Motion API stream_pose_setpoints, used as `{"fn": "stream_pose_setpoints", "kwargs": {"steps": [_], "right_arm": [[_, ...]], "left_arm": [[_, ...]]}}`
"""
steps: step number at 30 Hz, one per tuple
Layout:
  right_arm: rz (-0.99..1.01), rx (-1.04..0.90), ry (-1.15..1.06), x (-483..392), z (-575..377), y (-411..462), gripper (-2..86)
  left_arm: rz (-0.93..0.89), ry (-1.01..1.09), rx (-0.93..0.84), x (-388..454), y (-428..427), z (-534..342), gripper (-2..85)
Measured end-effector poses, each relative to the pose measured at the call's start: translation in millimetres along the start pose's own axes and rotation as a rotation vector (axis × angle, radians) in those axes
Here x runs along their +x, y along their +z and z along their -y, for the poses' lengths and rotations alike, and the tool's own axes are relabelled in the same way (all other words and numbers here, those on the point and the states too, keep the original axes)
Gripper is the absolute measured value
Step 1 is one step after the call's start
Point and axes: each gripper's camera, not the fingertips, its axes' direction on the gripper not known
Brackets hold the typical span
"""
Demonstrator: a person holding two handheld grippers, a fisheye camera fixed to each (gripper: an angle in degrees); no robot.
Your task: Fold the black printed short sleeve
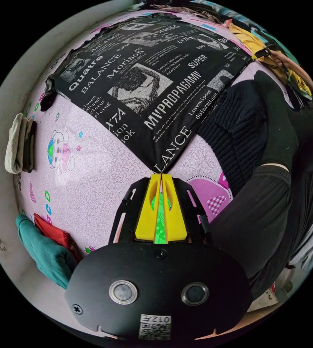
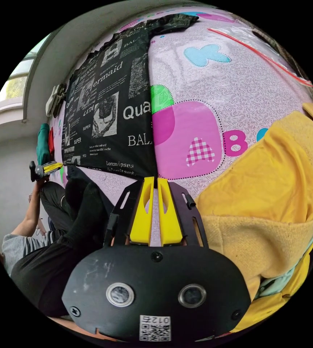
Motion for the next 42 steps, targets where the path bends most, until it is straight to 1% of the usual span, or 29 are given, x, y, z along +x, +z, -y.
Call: {"fn": "stream_pose_setpoints", "kwargs": {"steps": [13,18,21,24,28,33,37,42], "right_arm": [[-0.141,-0.006,-0.05,-44,-9,-9,-0.8],[-0.143,-0.011,-0.046,-54,-16,-12,-0.3],[-0.108,0.0,-0.029,-56,-25,-15,1.4],[-0.07,-0.004,0.004,-59,-38,-18,4.3],[-0.162,0.023,0.0,-75,-64,-35,5.2],[-0.164,0.15,-0.07,-116,-95,-76,4.1],[-0.155,0.234,-0.149,-160,-117,-111,1.8],[-0.158,0.325,-0.26,-213,-145,-147,0.8]], "left_arm": [[0.023,0.002,-0.016,52,5,-23,0.0],[-0.001,-0.022,-0.004,75,9,-42,0.0],[-0.001,-0.029,0.002,90,12,-54,-0.1],[0.048,-0.062,-0.02,106,12,-70,-0.1],[0.1,-0.128,-0.002,122,7,-99,-0.1],[0.196,-0.307,0.126,146,-28,-156,0.1],[0.249,-0.362,0.209,173,-63,-194,0.2],[0.305,-0.406,0.383,216,-132,-255,0.5]]}}
